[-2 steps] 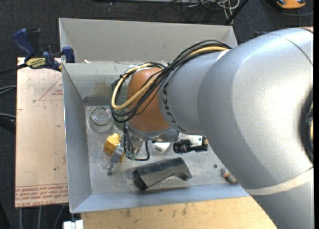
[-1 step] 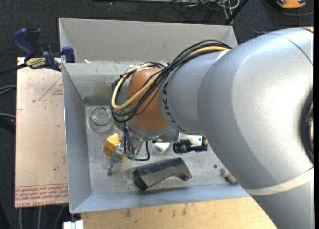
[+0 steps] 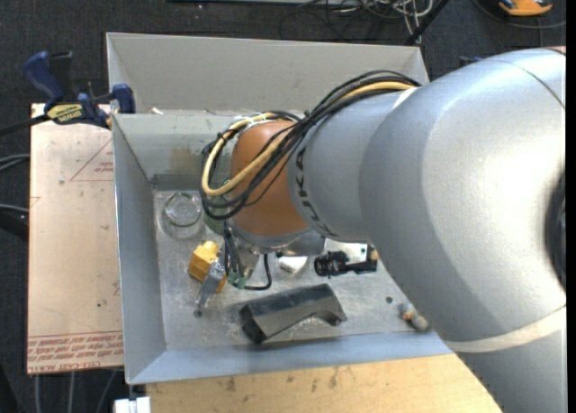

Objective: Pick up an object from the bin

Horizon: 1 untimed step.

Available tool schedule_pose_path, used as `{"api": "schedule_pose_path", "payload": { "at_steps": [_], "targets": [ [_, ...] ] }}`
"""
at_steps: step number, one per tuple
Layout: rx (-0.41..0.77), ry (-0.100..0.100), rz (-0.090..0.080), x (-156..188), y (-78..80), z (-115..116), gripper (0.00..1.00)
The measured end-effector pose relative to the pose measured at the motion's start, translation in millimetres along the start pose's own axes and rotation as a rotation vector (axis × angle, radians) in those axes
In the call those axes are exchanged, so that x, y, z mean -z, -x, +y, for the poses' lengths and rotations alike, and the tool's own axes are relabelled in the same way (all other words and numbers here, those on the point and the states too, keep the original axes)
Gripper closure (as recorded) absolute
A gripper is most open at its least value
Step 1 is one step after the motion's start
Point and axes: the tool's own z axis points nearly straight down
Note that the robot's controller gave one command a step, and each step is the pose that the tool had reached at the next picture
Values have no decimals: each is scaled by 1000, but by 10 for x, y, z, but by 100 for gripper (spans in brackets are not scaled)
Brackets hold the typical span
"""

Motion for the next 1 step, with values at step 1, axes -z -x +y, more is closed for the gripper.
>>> {"api": "schedule_pose_path", "payload": {
  "at_steps": [1],
  "targets": [
    [1,-5,5,112,-1,1,100]
  ]
}}
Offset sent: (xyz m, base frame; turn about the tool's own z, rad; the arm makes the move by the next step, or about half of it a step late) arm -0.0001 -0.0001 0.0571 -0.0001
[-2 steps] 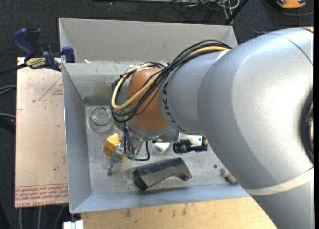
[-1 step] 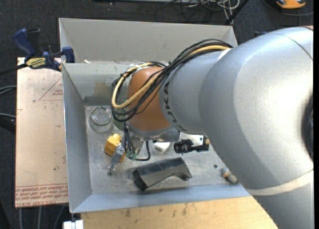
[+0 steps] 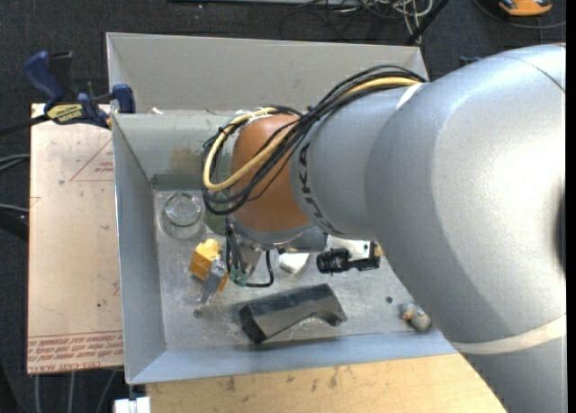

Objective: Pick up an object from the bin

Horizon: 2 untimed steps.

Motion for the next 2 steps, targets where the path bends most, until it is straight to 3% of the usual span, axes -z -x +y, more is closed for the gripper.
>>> {"api": "schedule_pose_path", "payload": {
  "at_steps": [2],
  "targets": [
    [1,-8,7,251,-14,-17,100]
  ]
}}
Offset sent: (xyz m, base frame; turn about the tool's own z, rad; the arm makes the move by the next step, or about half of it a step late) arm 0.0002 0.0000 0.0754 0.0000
